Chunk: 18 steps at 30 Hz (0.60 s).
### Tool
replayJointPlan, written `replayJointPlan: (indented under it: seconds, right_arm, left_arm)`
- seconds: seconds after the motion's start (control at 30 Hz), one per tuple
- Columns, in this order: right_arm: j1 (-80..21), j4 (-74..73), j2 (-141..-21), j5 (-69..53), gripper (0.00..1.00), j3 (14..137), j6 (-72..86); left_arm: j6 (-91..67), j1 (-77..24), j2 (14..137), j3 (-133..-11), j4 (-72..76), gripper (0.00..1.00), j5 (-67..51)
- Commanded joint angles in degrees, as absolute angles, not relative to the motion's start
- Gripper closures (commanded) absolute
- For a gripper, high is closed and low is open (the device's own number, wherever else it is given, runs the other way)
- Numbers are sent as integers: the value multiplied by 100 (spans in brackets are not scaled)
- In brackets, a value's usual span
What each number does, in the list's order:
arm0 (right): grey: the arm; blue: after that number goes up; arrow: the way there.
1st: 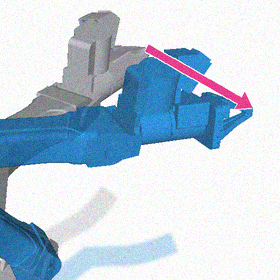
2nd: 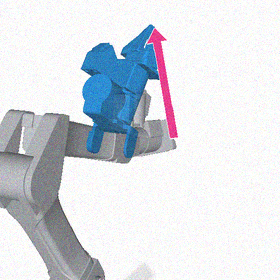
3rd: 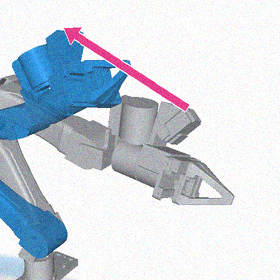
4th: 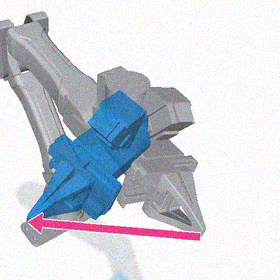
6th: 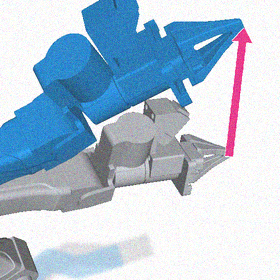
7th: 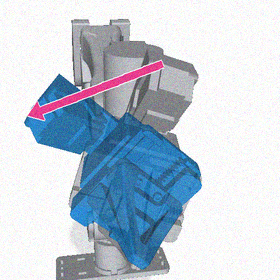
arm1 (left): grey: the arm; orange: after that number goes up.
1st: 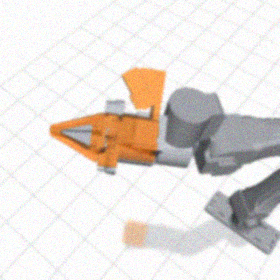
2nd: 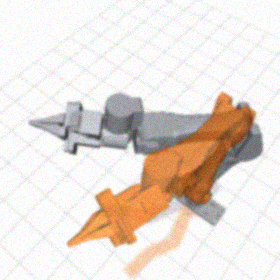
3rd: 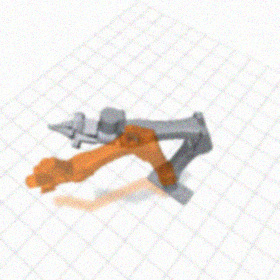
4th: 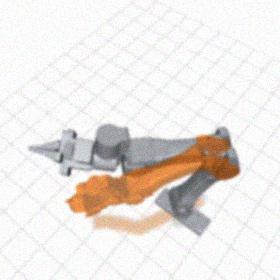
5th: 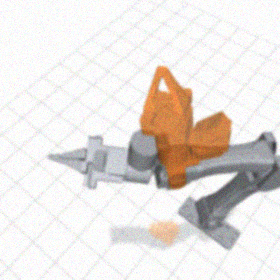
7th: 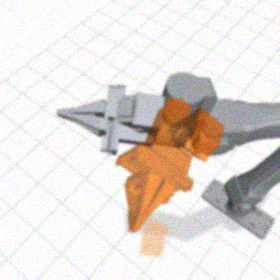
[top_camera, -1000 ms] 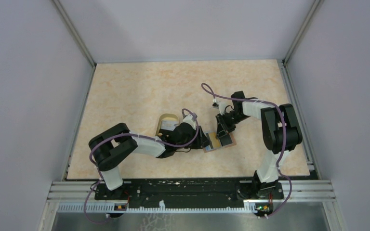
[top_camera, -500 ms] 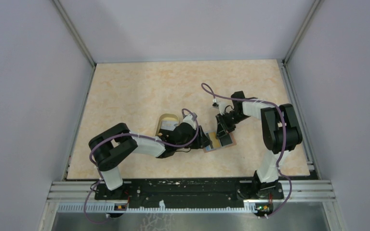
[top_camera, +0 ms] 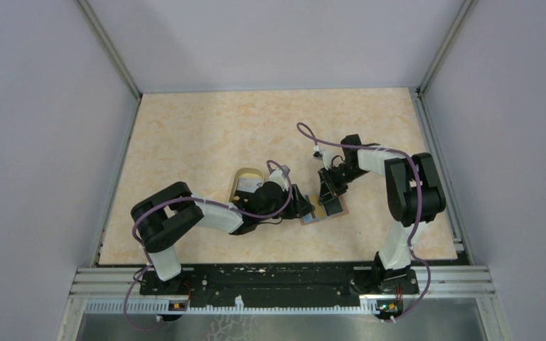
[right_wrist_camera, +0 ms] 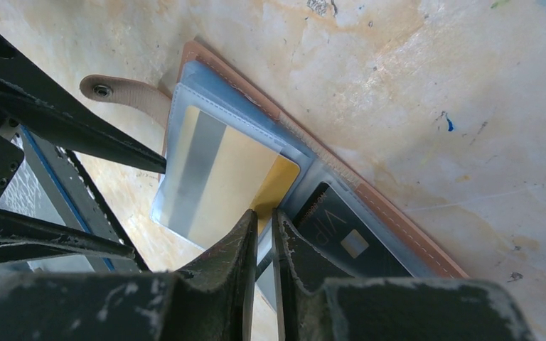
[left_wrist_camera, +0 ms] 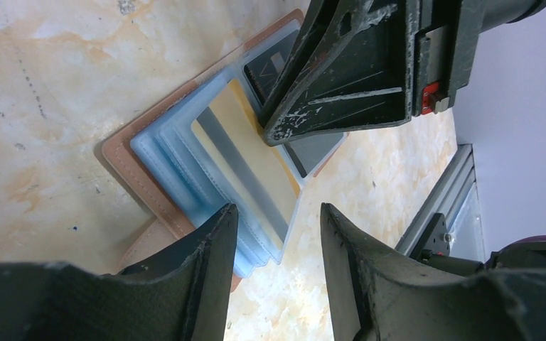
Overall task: Put the credit cards into the card holder
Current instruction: Insert the credit card into the card holder.
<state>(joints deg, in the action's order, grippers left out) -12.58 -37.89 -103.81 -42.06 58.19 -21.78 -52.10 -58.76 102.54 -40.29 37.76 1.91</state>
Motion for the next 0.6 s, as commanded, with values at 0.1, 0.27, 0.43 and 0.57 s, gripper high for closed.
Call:
replayJointPlan:
  seconds: [0.1,0.27,0.43,0.57]
  right_arm:
    - [-1362,-3872,-10547,-4308,85,5843,-2403]
    - [-1335,-3916,-10463,-4430,85,5881,-2434]
    - [-1262,-3926,-10350,-4511,84,5891,-2435]
    - [-1210,-3875,-10241,-4518,84,5873,-2402]
  left_arm:
    - [-5307,-5892,10292,-3968,4316,47,95]
    - [-5318,-5897,10307,-3941,4438,47,56]
    - [-5343,-5892,10365,-3939,4578,44,31]
    - [-5361,-5897,10418,-3935,4670,44,27]
